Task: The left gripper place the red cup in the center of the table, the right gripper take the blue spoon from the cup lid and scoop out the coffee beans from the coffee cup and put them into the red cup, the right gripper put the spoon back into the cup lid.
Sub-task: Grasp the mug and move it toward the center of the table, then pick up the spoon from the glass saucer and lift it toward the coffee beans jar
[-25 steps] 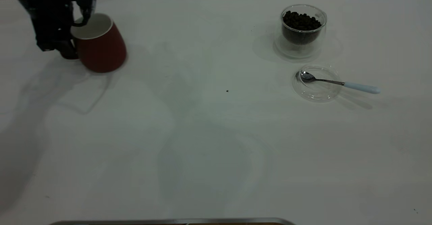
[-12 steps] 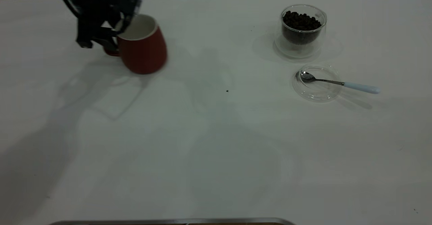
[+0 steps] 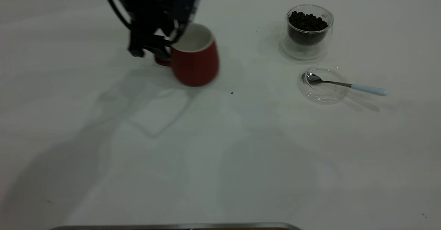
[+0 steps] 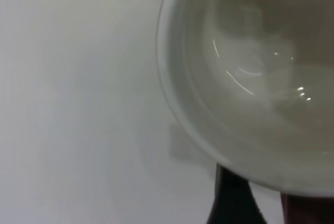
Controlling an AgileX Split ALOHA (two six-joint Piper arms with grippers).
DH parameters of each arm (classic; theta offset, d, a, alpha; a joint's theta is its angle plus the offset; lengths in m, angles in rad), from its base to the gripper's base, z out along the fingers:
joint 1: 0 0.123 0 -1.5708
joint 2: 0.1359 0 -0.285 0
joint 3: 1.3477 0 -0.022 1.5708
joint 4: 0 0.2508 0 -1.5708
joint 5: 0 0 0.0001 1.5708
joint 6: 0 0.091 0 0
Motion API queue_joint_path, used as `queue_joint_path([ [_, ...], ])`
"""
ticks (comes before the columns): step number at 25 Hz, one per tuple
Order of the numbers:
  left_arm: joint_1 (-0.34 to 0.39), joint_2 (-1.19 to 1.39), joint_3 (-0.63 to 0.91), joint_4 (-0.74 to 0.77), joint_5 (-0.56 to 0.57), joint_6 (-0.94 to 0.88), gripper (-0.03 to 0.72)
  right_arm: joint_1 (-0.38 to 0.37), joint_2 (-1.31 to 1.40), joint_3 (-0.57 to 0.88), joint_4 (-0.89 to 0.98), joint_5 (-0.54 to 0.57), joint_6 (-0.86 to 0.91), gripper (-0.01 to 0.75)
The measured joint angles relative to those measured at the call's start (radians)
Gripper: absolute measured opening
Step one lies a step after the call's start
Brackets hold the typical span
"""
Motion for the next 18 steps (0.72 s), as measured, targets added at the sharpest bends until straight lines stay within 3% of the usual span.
queue_joint_path([
  [5, -0.038, -0.001, 0.0, -0.07, -0.001, -0.026, 0.533, 0.0, 0.0, 0.0, 0.0, 0.0, 0.0, 0.546],
  [8, -0.035, -0.035, 0.0, -0.063, 0.027, -0.145, 0.533, 0.0, 0.0, 0.0, 0.0, 0.0, 0.0, 0.546],
  [18, 0.031, -0.427, 0.0, 0.182, 0.408, -0.783, 0.533, 0.0, 0.0, 0.0, 0.0, 0.0, 0.0, 0.546],
])
